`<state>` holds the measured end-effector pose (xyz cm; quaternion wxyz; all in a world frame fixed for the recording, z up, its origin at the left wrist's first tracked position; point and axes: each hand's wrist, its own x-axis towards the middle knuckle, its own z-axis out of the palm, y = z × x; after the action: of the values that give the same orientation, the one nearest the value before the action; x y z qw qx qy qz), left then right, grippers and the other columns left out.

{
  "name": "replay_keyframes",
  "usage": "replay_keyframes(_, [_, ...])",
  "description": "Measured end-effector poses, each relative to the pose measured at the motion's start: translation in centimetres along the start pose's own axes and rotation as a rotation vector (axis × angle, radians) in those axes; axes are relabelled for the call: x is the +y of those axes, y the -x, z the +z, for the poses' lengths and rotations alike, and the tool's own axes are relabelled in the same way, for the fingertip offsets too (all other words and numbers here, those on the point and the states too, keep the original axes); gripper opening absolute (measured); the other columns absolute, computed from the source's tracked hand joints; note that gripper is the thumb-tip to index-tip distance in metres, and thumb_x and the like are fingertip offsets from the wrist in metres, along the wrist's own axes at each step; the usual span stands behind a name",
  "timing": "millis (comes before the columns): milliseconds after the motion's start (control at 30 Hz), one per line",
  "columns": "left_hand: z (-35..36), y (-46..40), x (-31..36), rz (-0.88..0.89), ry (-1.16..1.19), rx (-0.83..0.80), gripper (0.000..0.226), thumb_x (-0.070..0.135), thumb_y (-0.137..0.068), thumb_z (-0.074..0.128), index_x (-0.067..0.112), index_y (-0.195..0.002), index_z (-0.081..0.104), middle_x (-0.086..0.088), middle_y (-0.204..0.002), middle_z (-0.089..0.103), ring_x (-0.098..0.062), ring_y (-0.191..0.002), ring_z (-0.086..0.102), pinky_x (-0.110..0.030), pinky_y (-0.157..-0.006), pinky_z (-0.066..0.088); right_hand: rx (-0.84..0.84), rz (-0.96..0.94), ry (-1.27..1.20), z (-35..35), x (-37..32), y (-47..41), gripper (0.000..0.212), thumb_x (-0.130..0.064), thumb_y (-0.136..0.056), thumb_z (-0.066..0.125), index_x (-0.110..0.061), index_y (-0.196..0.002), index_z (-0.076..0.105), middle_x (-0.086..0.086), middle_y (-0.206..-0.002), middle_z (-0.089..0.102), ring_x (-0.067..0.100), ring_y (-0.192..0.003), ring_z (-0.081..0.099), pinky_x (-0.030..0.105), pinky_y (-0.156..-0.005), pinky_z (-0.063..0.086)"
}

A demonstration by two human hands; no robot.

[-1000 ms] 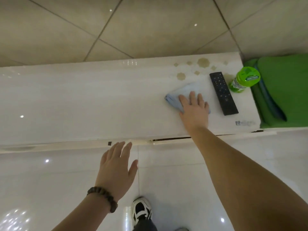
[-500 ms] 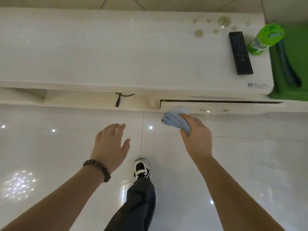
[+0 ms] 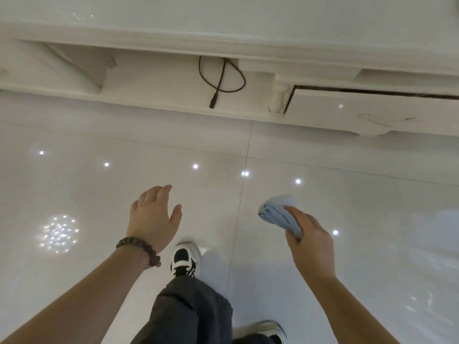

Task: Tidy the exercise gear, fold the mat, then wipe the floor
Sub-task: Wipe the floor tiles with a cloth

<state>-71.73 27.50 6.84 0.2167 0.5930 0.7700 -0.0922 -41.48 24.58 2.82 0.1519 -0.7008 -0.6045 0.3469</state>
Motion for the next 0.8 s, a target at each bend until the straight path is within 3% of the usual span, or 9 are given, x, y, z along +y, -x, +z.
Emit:
replay_keyframes(200, [9.4, -7.2, -5.7, 0.035, -0.005, -0.025, 0.059, 0.039, -0.092, 0.046, 0.014, -0.144, 0.031, -0.006, -0.145, 0.038, -0.024, -0.136, 0.030, -0.041, -0.111, 0.027, -0.055, -0.099, 0.076, 12.3, 2.7, -5.5, 0.052, -0.003, -0.080, 0.066, -0.018, -0.128, 0.056, 0.007, -0.122, 0.062, 0.028, -0.098, 0.064, 0.026, -0.081, 0.048])
replay_keyframes(300, [13.8, -11.4, -8.2, 0.055, -0.003, 0.012, 0.069, 0.045, -0.090, 0.049, 0.012, -0.146, 0.025, -0.008, -0.148, 0.032, -0.024, -0.139, 0.026, -0.042, -0.112, 0.026, 0.014, -0.172, 0.113, 17.8, 4.3, -9.2, 0.061, -0.002, -0.080, 0.065, -0.020, -0.136, 0.048, 0.011, -0.138, 0.051, 0.032, -0.119, 0.054, 0.044, -0.094, 0.049])
replay_keyframes(367, [16.9, -14.2, -9.7, 0.066, -0.046, 0.005, 0.081, 0.054, -0.087, 0.049, 0.012, -0.148, 0.016, -0.011, -0.154, 0.022, -0.025, -0.143, 0.017, -0.042, -0.115, 0.021, -0.081, -0.249, 0.256, 21.1, 5.4, -11.7, 0.065, -0.021, -0.085, 0.059, -0.025, -0.144, 0.034, 0.012, -0.152, 0.030, 0.036, -0.136, 0.034, 0.054, -0.105, 0.037])
replay_keyframes(467, [21.2, -17.0, -11.0, 0.081, -0.097, -0.066, 0.104, 0.068, -0.080, 0.048, 0.013, -0.150, -0.006, -0.012, -0.158, -0.004, -0.026, -0.146, -0.003, -0.044, -0.118, 0.011, -0.351, -0.165, 0.535, 25.5, 7.2, -14.5, 0.087, -0.079, -0.075, 0.036, -0.046, -0.145, -0.005, 0.001, -0.156, -0.022, 0.032, -0.144, -0.011, 0.057, -0.114, 0.004])
replay_keyframes(533, [23.6, -18.2, -11.6, 0.097, -0.118, -0.129, 0.117, 0.075, -0.074, 0.049, 0.012, -0.147, -0.018, -0.012, -0.157, -0.018, -0.027, -0.145, -0.014, -0.047, -0.119, 0.005, -0.322, -0.144, 0.620, 27.6, 7.8, -15.9, 0.092, -0.089, -0.065, 0.019, -0.050, -0.142, -0.014, -0.001, -0.152, -0.032, 0.033, -0.142, -0.020, 0.062, -0.111, -0.001])
replay_keyframes(633, [26.1, -19.4, -12.4, 0.110, -0.158, -0.199, 0.128, 0.079, -0.068, 0.052, 0.010, -0.145, -0.023, -0.011, -0.154, -0.027, -0.027, -0.142, -0.023, -0.050, -0.118, -0.001, -0.180, -0.047, 0.608, 29.5, 7.2, -18.1, 0.084, -0.086, -0.070, 0.025, -0.052, -0.143, -0.002, 0.001, -0.156, -0.021, 0.031, -0.144, -0.011, 0.063, -0.109, 0.006])
replay_keyframes(700, [27.0, -19.9, -12.9, 0.115, -0.160, -0.188, 0.130, 0.078, -0.066, 0.054, 0.010, -0.145, -0.024, -0.010, -0.153, -0.030, -0.026, -0.141, -0.028, -0.052, -0.117, -0.004, -0.067, 0.000, 0.589, 30.6, 6.8, -18.7, 0.073, -0.077, -0.074, 0.032, -0.049, -0.141, 0.023, 0.005, -0.159, -0.001, 0.032, -0.143, 0.007, 0.060, -0.106, 0.015])
replay_keyframes(800, [27.5, -20.0, -13.4, 0.137, -0.153, -0.172, 0.131, 0.080, -0.065, 0.053, 0.011, -0.144, -0.026, -0.009, -0.151, -0.034, -0.025, -0.139, -0.031, -0.053, -0.116, -0.007, -0.035, -0.279, 0.623, 32.9, 6.6, -16.1, 0.067, -0.063, -0.070, 0.043, -0.034, -0.131, 0.049, 0.010, -0.151, 0.031, 0.035, -0.133, 0.032, 0.055, -0.100, 0.024])
